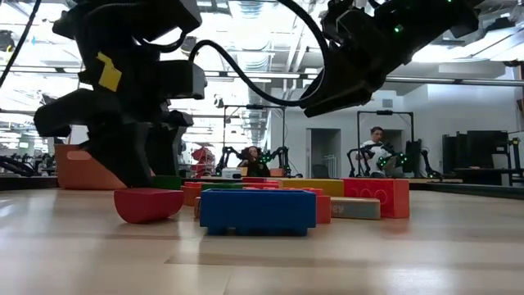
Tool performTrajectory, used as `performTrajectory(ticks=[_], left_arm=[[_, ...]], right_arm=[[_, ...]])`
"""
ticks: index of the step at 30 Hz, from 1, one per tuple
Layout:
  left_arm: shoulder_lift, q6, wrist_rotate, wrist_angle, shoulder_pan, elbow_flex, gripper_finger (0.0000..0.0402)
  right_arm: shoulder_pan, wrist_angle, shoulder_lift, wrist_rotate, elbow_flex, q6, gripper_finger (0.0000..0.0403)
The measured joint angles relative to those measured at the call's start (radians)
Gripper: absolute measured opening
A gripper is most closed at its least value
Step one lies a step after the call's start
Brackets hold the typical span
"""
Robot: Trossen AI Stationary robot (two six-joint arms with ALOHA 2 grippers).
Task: Sort blocks by size
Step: Put the small green wooden block into the transparent bin
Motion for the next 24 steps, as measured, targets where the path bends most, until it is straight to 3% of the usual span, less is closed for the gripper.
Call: performTrajectory(ticks=[11,20,24], left_arm=[[-0.002,-0.038,-0.032,0.0,0.0,0.0,0.0082],[-0.114,0.009,-0.074,0.004,0.024,0.0,0.009],[-0.148,0.056,-0.105,0.092,0.025,0.0,0.0092]], right_arm=[[0.003,-0.006,0.0,0.002,0.0,0.007,0.0254],[0.011,-0.028,0.0,0.003,0.0,0.015,0.0254],[0.044,-0.022,0.0,0.02,0.0,-0.036,0.0254]])
